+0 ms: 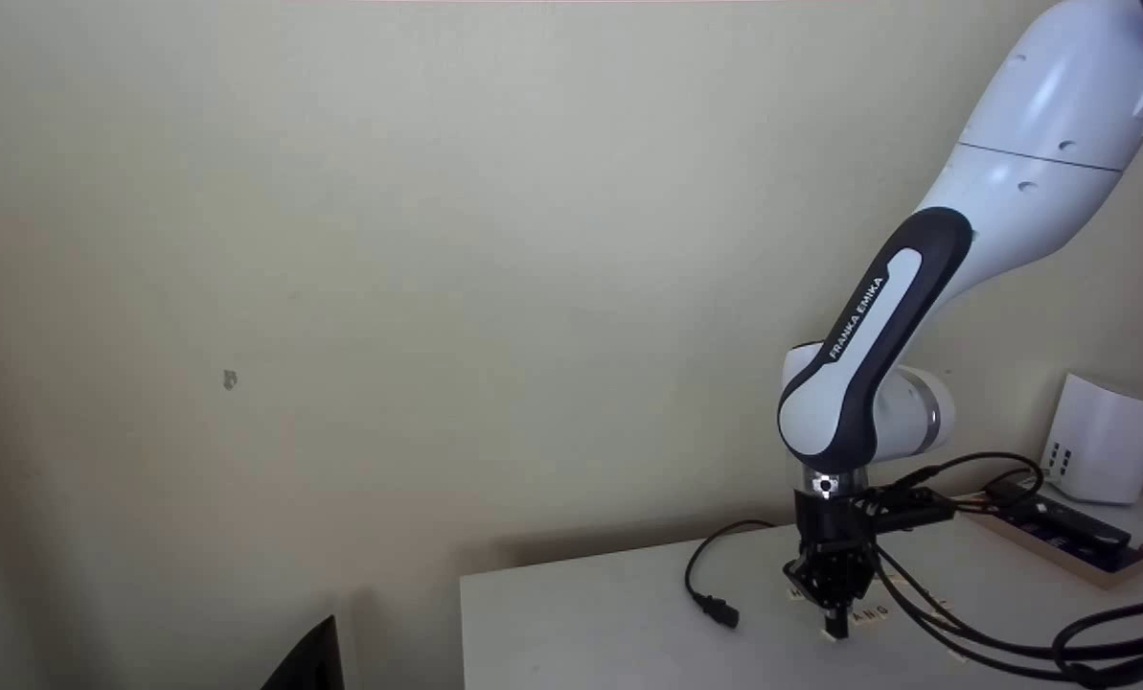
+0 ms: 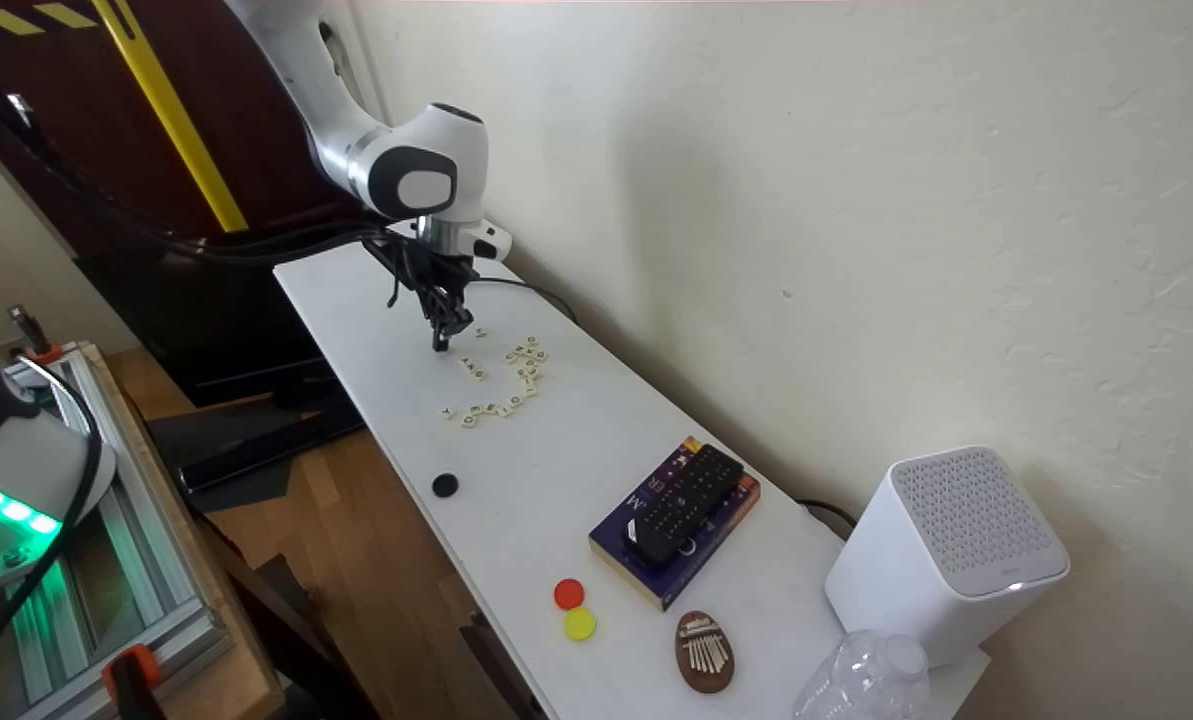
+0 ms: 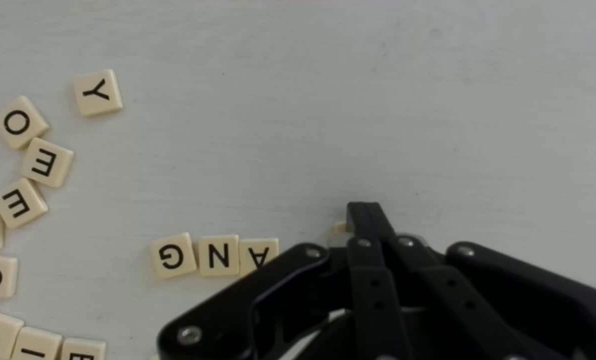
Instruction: Move the letter pieces on the table
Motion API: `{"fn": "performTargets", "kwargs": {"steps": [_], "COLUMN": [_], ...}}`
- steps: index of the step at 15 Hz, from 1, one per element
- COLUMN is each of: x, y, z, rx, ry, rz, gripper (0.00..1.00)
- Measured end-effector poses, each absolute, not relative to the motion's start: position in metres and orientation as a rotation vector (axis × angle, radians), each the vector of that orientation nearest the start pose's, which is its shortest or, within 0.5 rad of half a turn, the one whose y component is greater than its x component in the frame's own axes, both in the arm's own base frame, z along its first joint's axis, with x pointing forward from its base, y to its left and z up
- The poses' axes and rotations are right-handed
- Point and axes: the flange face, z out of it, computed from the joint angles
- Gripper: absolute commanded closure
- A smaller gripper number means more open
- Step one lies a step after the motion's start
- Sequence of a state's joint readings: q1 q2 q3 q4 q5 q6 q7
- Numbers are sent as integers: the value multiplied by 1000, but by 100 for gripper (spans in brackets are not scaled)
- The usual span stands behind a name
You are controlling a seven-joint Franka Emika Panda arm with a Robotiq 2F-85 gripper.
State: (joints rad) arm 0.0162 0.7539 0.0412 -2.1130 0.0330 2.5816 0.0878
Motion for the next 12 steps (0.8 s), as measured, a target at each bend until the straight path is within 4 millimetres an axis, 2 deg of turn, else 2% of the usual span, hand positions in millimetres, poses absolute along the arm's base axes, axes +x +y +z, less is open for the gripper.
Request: {"fn": "performTargets", "kwargs": {"steps": [12], "x": [514], "y": [19], "z": [32], "rx": [-3094], "ry": [212], "rz": [453], "gripper": [100]}}
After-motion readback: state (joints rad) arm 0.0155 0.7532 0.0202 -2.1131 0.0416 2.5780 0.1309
